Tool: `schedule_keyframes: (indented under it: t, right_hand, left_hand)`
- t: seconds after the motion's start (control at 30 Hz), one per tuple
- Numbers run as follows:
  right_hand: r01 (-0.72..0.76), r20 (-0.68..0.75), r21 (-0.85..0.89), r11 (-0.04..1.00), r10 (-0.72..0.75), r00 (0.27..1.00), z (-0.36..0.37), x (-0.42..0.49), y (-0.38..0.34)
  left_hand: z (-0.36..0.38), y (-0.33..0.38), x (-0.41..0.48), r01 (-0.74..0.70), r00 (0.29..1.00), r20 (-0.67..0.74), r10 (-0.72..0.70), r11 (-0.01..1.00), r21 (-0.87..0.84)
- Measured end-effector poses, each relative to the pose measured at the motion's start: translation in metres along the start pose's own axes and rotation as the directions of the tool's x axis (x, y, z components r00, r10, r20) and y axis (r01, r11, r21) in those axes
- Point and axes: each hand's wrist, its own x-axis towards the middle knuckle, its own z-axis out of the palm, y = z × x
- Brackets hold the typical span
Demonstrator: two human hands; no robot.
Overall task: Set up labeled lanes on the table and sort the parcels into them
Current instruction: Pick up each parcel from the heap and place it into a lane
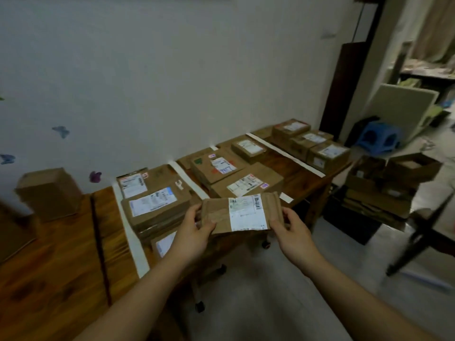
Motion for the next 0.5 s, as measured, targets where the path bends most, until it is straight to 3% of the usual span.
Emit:
schedule_keyframes:
  t: [0.5]
  right_hand:
    - [-0.053, -0.147, -0.083, 0.995, 0.040, 0.988, -0.060, 0.182, 0.009]
  left_hand:
    - [0.092, 0.052, 0.189, 0.045, 0.973, 0.226, -0.047, 0.999, 0.013]
